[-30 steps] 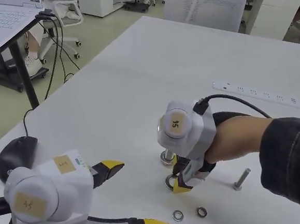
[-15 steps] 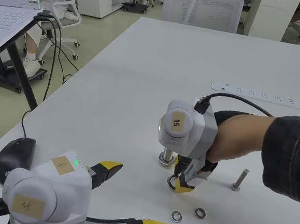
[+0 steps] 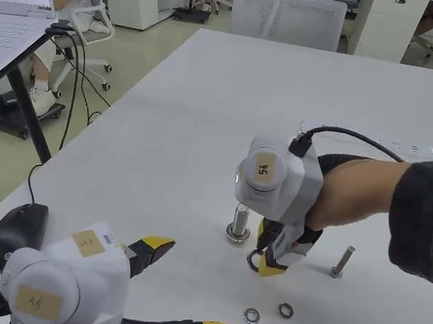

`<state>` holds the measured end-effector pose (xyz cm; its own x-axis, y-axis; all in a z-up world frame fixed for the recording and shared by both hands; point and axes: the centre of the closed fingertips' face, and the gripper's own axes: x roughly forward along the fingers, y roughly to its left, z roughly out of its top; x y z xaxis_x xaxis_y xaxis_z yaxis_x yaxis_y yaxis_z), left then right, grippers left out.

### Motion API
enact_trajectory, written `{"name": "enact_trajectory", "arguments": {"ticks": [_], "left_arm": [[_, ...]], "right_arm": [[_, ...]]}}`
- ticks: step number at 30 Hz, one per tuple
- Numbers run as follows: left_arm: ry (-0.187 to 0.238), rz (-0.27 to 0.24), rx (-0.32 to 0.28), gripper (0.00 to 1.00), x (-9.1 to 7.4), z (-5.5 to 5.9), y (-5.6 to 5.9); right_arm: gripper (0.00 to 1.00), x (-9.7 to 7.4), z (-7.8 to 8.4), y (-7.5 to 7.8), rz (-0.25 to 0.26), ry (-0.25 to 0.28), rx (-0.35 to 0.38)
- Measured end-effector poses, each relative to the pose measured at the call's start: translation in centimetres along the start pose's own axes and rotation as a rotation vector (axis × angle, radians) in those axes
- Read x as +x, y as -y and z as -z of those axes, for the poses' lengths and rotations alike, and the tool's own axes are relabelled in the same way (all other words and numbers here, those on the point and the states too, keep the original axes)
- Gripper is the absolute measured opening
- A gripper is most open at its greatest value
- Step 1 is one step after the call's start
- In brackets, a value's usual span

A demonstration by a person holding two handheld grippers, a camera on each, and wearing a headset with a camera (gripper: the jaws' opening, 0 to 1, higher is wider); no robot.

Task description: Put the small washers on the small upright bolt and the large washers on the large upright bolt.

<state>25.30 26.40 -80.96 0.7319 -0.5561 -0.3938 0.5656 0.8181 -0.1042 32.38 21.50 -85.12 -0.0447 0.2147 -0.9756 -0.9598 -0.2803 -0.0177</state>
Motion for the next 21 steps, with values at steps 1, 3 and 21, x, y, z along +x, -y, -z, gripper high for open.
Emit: {"name": "enact_trajectory", "arguments": {"ticks": [1,3,21], "left_arm": [[0.000,0.000,0.000,0.81,0.0,0.0,0.0],[-0.001,0.001,0.001,0.81,0.1,-0.1,0.0],[0.009,0.007,0.006,0.81,0.5,-0.8,0.1]], "right_arm": [[0.23,-0.4,-0.1,0.1,0.005,0.002,-0.001],[0.23,-0.8,-0.2,0.2,0.009,0.006,-0.001],[0.23,-4.5,-0.3,1.0,0.044,0.009,-0.023]]}}
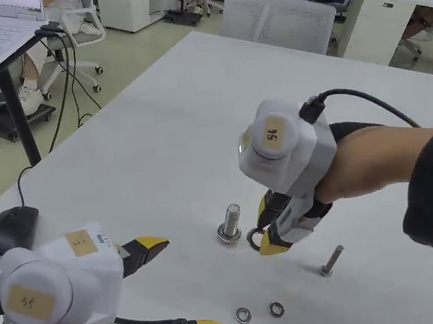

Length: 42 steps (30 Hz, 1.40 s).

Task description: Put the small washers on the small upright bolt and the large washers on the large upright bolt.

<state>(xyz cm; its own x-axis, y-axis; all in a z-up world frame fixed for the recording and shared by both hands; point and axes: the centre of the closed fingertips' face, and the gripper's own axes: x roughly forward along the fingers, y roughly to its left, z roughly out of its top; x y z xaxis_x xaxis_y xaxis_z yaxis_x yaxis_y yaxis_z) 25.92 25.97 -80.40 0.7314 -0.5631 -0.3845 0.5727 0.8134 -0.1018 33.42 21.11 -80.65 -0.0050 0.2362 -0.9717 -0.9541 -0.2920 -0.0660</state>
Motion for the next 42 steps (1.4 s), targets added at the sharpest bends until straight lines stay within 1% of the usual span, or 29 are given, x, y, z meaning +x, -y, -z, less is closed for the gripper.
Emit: {"name": "enact_trajectory", "arguments": {"ticks": [9,16,24,27,40,42], "left_arm": [[0.005,-0.003,0.001,0.81,0.0,-0.1,-0.1],[0.012,-0.013,-0.001,0.81,-0.1,-0.2,-0.4],[0.015,-0.018,-0.006,0.81,-0.3,0.0,-0.5],[0.019,-0.023,-0.008,0.81,-0.4,-0.1,-0.7],[0.019,-0.036,-0.022,0.81,-0.8,0.3,-1.1],[0.016,-0.037,-0.024,0.81,-0.8,0.4,-1.1]], "right_arm": [[0.23,-2.0,-1.2,1.5,0.049,0.019,-0.021],[0.23,-2.7,-2.0,2.6,0.073,0.028,-0.033],[0.23,-2.1,-2.8,3.3,0.077,0.027,-0.043],[0.23,-1.7,-2.9,3.6,0.079,0.017,-0.048],[0.23,-0.1,-3.4,4.2,0.047,-0.004,-0.054],[0.23,0.4,-3.4,4.2,0.041,-0.010,-0.055]]}}
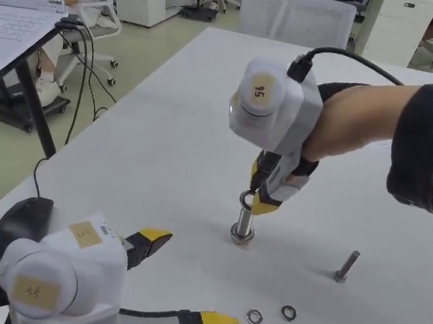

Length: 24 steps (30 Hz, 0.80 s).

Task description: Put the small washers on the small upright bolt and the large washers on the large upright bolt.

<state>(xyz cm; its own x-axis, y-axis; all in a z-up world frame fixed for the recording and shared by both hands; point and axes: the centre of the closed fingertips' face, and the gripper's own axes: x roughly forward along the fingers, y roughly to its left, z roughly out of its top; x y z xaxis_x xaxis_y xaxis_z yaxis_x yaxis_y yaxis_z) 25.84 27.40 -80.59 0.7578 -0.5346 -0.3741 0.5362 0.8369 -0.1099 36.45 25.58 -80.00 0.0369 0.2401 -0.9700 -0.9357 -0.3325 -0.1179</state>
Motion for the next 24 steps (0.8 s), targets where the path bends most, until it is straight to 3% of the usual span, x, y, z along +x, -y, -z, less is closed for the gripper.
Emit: {"name": "enact_trajectory", "arguments": {"ticks": [24], "left_arm": [[-0.013,-0.001,-0.005,0.80,0.0,0.2,-0.3]], "right_arm": [[0.23,1.4,0.5,-0.3,-0.031,-0.025,0.002]]}}
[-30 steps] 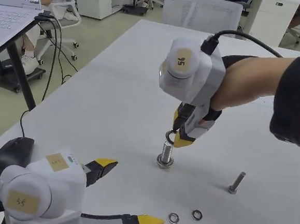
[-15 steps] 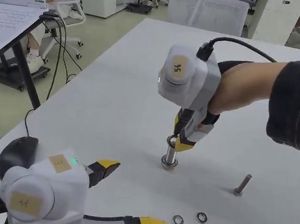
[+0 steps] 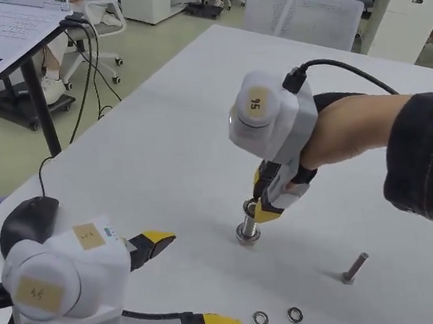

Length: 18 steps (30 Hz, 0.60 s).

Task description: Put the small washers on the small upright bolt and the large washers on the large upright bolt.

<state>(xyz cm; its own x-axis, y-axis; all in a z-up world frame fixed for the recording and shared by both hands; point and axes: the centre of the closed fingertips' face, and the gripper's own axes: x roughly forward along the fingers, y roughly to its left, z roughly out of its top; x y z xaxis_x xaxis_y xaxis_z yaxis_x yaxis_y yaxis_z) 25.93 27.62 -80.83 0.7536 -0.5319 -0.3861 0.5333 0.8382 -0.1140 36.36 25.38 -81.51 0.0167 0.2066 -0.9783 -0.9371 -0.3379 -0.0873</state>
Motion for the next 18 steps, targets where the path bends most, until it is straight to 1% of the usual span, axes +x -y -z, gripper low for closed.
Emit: {"name": "enact_trajectory", "arguments": {"ticks": [6,12,18], "left_arm": [[0.002,-0.004,-0.003,0.80,-0.1,0.1,-0.2],[0.003,-0.008,-0.005,0.80,-0.2,0.2,-0.3],[0.001,-0.008,-0.005,0.80,-0.2,0.4,-0.2]], "right_arm": [[0.23,0.5,0.0,0.0,-0.009,-0.003,0.006],[0.23,1.3,0.0,0.1,-0.014,-0.008,0.007],[0.23,2.0,0.3,0.2,-0.023,-0.009,0.024]]}}
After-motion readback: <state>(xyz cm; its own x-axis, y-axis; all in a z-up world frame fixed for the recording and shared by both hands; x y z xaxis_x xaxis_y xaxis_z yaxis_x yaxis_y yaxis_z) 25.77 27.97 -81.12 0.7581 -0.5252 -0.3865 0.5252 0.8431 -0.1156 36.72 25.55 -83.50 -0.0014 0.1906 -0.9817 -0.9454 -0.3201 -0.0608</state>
